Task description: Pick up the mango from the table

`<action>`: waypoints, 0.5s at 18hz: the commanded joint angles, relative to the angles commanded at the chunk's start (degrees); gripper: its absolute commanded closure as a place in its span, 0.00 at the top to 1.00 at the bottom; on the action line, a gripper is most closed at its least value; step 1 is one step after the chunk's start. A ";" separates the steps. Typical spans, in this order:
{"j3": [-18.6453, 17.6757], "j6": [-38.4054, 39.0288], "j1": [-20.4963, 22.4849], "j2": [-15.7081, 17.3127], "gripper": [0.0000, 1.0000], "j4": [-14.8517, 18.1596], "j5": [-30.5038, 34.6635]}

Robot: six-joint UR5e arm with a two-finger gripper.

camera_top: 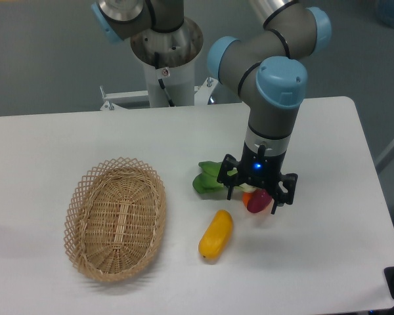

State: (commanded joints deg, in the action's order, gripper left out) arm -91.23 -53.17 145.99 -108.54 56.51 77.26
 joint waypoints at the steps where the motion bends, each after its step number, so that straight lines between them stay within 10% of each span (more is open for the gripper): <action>1: 0.00 -0.09 0.00 0.00 1.00 0.00 0.00; 9: -2.02 0.44 -0.87 -0.18 1.00 -1.92 -0.18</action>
State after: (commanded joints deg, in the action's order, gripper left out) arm -93.25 -52.74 145.11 -108.72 54.60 77.08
